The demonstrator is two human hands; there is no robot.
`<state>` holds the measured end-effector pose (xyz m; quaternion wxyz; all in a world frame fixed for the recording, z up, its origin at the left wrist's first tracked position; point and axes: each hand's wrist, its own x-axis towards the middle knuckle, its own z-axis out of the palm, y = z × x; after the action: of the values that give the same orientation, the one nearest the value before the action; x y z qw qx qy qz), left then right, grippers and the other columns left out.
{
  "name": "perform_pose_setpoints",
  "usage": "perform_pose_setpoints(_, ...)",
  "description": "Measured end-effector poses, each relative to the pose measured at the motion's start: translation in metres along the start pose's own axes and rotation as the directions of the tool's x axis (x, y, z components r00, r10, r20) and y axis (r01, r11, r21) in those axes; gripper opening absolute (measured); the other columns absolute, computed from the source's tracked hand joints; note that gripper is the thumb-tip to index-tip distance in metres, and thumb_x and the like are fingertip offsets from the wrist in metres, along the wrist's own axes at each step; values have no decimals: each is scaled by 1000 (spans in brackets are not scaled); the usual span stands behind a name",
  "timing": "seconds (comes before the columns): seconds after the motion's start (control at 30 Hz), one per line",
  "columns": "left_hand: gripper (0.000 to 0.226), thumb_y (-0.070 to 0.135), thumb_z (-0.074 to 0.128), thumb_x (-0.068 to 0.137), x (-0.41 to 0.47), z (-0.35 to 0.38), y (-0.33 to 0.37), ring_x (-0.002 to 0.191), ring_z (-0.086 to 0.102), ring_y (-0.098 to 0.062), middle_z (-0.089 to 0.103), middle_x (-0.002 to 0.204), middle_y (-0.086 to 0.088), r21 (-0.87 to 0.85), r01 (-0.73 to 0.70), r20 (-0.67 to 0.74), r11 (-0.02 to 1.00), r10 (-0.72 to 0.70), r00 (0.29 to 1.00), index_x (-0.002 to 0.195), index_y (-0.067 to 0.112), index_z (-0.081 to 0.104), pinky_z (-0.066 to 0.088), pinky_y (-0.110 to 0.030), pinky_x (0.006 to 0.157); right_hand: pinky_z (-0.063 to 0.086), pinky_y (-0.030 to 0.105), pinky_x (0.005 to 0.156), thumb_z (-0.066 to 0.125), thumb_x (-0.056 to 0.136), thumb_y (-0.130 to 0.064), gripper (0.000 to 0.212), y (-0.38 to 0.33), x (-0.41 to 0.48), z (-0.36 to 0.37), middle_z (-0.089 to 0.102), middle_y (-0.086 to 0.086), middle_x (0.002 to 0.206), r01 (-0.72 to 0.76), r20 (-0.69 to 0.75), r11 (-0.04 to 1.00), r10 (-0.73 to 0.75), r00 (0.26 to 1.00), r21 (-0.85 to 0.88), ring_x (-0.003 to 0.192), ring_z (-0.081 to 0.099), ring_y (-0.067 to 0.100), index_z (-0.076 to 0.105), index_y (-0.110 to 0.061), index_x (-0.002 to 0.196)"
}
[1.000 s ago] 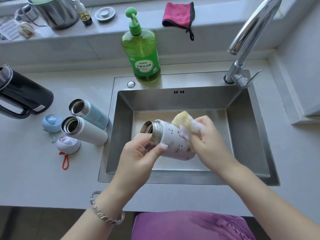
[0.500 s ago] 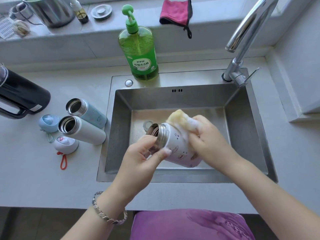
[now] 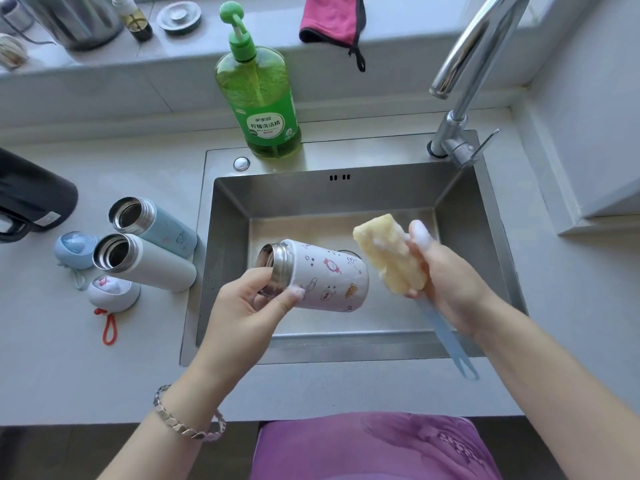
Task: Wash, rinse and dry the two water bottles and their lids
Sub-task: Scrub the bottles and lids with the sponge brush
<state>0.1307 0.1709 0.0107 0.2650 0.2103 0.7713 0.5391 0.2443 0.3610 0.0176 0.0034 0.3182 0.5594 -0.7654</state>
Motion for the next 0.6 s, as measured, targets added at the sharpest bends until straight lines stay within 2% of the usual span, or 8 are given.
perform_pose_setpoints(0.1, 40, 34, 70, 67, -1, 0, -1, 74, 59, -32, 62, 84, -26, 11, -1, 6, 1000, 1, 1000, 80, -3, 66, 50, -49, 77, 39, 17, 54, 43, 96, -33, 29, 1, 3, 2, 60, 13, 89, 12, -24, 998, -10, 1000, 59, 73, 45, 20, 63, -13, 104)
perform_pose_setpoints(0.17, 34, 33, 70, 67, -1, -2, -3, 72, 60, -25, 63, 83, -21, 12, 6, -2, 1000, -6, 1000, 79, 1, 67, 51, -43, 76, 45, 18, 58, 48, 95, -21, 20, 1, 3, 2, 63, 8, 90, 0, -17, 988, 3, 1000, 154, 81, 52, 24, 59, -16, 111)
perform_pose_setpoints(0.23, 22, 24, 69, 70, -1, -3, -4, 72, 61, -16, 64, 82, -19, 5, 13, 2, 1000, -13, 1000, 79, 4, 68, 51, -41, 76, 48, 23, 63, 56, 89, -14, 23, 1, 2, 1, 66, 2, 91, 12, -52, 980, -1, 999, 197, 82, 60, 22, 56, -16, 112)
perform_pose_setpoints(0.33, 38, 34, 70, 67, -2, -3, -5, 75, 61, -27, 61, 83, -22, 10, 2, 23, 1000, -2, 1000, 80, -2, 66, 50, -47, 79, 48, 17, 60, 75, 71, -12, 35, 5, 4, 2, 60, -3, 95, 97, -234, 995, -87, 968, 32, 76, 61, 9, 58, -25, 99)
perform_pose_setpoints(0.37, 43, 39, 68, 66, -2, -2, -6, 78, 61, -33, 61, 82, -21, 10, -2, 29, 1000, 1, 1000, 80, -1, 66, 50, -48, 80, 48, 16, 61, 77, 69, -11, 35, 5, 5, 4, 59, -6, 96, 123, -298, 991, -132, 945, -49, 79, 60, 8, 60, -27, 95)
perform_pose_setpoints(0.43, 37, 42, 65, 66, -3, 2, -3, 82, 60, -34, 61, 81, -15, 3, -6, 45, 1000, 6, 999, 78, 7, 67, 50, -44, 79, 48, 12, 61, 75, 71, -4, 31, 9, 7, 9, 60, -12, 93, 169, -357, 973, -215, 909, -157, 81, 59, 5, 61, -27, 88)
perform_pose_setpoints(0.53, 33, 40, 64, 70, -3, 10, 0, 78, 58, -31, 59, 80, -12, 43, -39, 57, 998, 37, 998, 77, 8, 65, 48, -42, 76, 46, 11, 67, 72, 74, -1, 25, 15, 1, 34, 64, -16, 82, 291, -305, 921, -363, 880, -258, 76, 60, -3, 63, -24, 77)
perform_pose_setpoints(0.6, 32, 33, 65, 72, -2, 15, 2, 73, 54, -28, 56, 77, -11, 64, -64, 51, 996, 60, 997, 76, 1, 63, 45, -38, 71, 42, 9, 74, 71, 75, -10, 15, 23, -6, 51, 64, -13, 91, 437, -168, 770, -561, 811, -464, 86, 59, -1, 70, -23, 81)
